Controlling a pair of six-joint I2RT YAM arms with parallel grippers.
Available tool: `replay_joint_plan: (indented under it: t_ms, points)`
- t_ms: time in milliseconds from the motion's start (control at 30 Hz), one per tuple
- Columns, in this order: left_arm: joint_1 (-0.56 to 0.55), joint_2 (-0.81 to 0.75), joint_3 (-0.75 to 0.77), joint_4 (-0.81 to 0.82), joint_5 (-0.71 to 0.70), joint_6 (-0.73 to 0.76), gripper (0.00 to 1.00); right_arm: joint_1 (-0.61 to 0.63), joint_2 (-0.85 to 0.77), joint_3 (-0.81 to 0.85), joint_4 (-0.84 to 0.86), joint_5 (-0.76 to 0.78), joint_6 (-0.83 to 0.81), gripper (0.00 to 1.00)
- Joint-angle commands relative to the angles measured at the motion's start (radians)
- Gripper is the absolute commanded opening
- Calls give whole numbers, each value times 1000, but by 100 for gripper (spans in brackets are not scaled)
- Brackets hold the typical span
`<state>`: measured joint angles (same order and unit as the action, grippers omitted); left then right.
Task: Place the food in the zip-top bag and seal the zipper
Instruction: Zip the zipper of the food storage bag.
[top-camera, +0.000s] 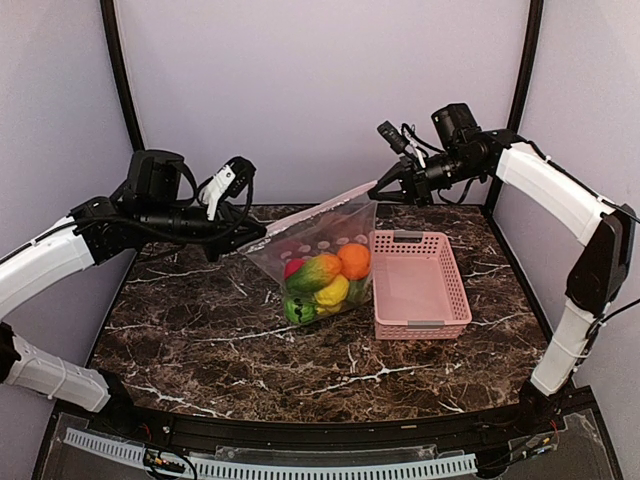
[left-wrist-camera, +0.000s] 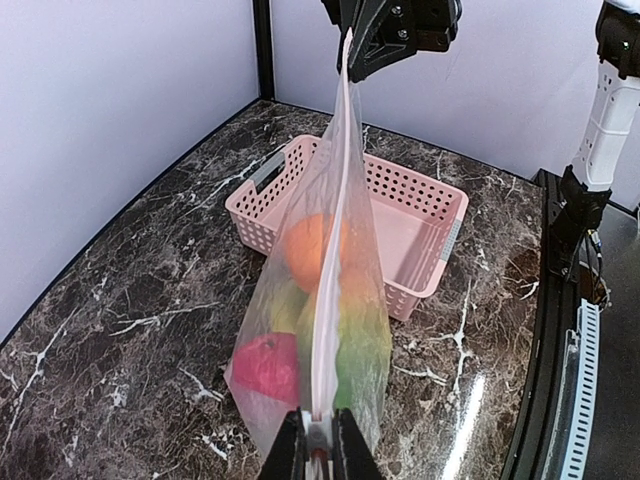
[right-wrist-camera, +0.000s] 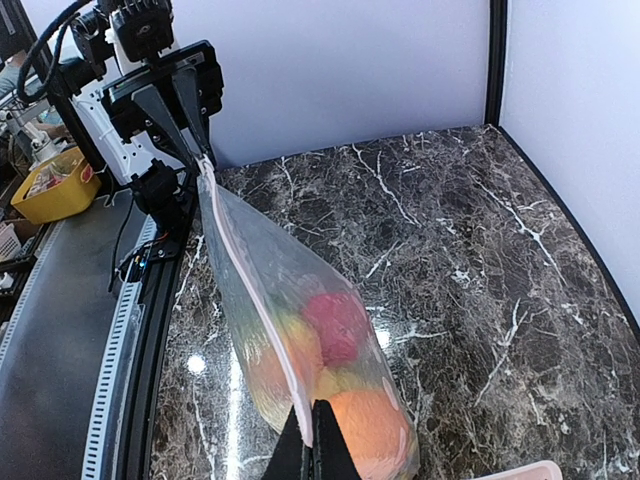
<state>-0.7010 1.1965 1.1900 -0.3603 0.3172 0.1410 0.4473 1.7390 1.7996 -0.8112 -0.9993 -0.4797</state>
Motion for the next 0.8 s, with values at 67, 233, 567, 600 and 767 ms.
replay_joint_plan:
  t_ms: [67,233,567,600,767]
  points:
    - [21,-54,-49,-61,-32,-15,1,-39,3,1,46,5,16,0]
    - [27,-77,-80,-55,-32,-26,1,-39,3,0,47,7,16,0]
    - [36,-104,-109,-47,-37,-38,1,-39,17,8,49,-1,28,0]
    - [36,-106,-115,-46,-37,-38,1,-39,18,11,50,-1,28,0]
    - [43,-112,-125,-56,-42,-36,1,-40,21,15,49,1,31,0]
